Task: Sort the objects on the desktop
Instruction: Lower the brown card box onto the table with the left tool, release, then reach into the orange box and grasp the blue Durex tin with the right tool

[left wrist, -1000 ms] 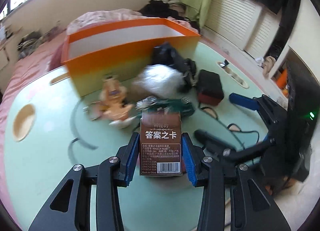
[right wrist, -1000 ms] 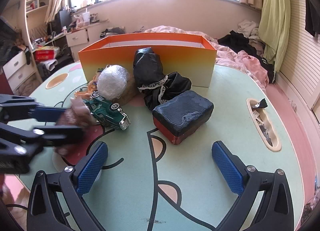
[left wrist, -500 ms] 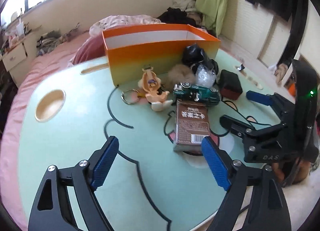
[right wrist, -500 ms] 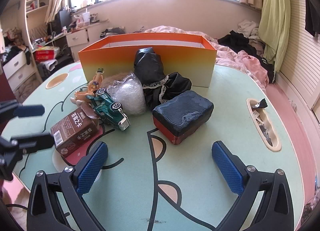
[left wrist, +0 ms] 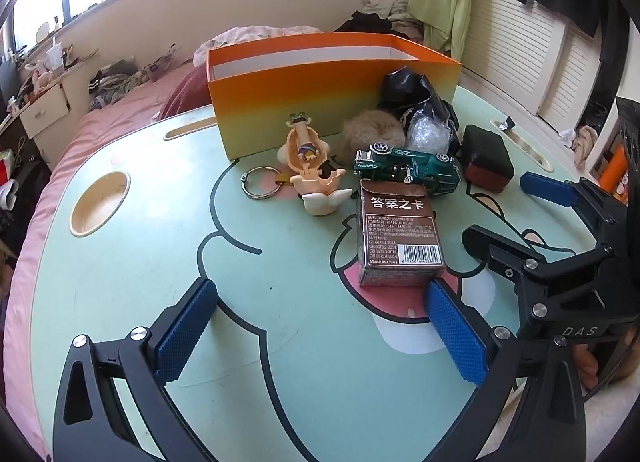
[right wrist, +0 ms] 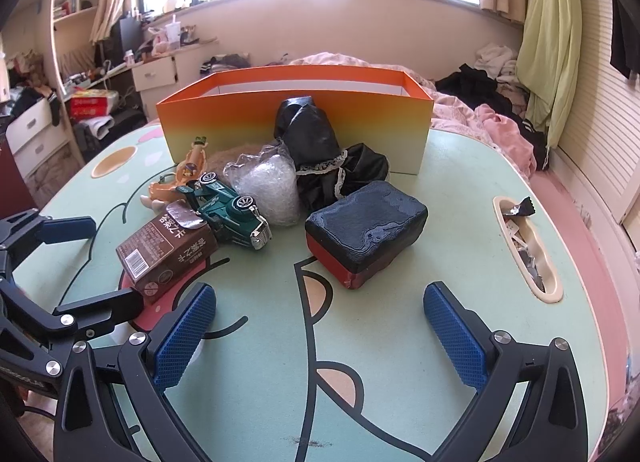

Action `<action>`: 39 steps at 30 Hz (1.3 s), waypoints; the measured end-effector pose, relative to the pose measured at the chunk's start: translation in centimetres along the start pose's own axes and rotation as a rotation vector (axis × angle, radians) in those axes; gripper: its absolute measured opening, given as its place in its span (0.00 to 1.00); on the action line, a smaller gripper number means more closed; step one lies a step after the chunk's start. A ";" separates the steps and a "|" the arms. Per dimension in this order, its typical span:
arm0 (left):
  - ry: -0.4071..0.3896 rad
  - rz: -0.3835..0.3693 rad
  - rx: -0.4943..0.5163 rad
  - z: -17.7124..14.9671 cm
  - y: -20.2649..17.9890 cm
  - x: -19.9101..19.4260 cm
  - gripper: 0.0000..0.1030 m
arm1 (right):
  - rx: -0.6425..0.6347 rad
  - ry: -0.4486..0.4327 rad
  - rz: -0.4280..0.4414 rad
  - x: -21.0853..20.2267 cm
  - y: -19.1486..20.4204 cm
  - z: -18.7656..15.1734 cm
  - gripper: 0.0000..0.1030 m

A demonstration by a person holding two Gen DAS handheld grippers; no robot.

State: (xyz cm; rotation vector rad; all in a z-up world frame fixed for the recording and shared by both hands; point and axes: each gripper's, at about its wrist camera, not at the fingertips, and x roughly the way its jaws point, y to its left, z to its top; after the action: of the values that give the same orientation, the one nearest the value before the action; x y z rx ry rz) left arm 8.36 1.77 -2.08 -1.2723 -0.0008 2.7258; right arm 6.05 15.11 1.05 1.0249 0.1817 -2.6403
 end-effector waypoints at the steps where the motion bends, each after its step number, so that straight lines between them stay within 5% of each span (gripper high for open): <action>1: 0.005 0.001 -0.001 0.0 0.1 0.0 1.00 | 0.000 0.001 0.001 0.0 0.0 0.0 1.00; 9: 0.038 0.021 -0.035 1.1 0.1 -1.3 1.00 | -0.002 0.064 0.033 -0.2 -0.3 0.8 0.99; 16: 0.033 0.038 -0.057 1.3 0.2 -1.3 1.00 | -0.047 -0.137 0.012 -5.5 -0.9 9.3 0.99; 21: 0.006 0.045 -0.060 1.1 0.1 -1.5 1.00 | -0.132 -0.031 -0.010 -0.6 1.0 15.2 0.99; 28: -0.023 0.043 -0.054 0.8 -0.1 -1.8 1.00 | -0.118 0.175 0.024 7.0 1.8 15.8 0.99; 39: -0.042 0.039 -0.050 0.8 -0.3 -2.0 1.00 | -0.113 0.214 0.054 7.6 2.2 16.4 0.99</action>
State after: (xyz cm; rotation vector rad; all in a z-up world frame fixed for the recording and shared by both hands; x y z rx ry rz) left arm 9.04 1.93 -0.06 -1.2406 -0.0492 2.8014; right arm -9.06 7.61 7.99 1.2542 0.3407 -2.4388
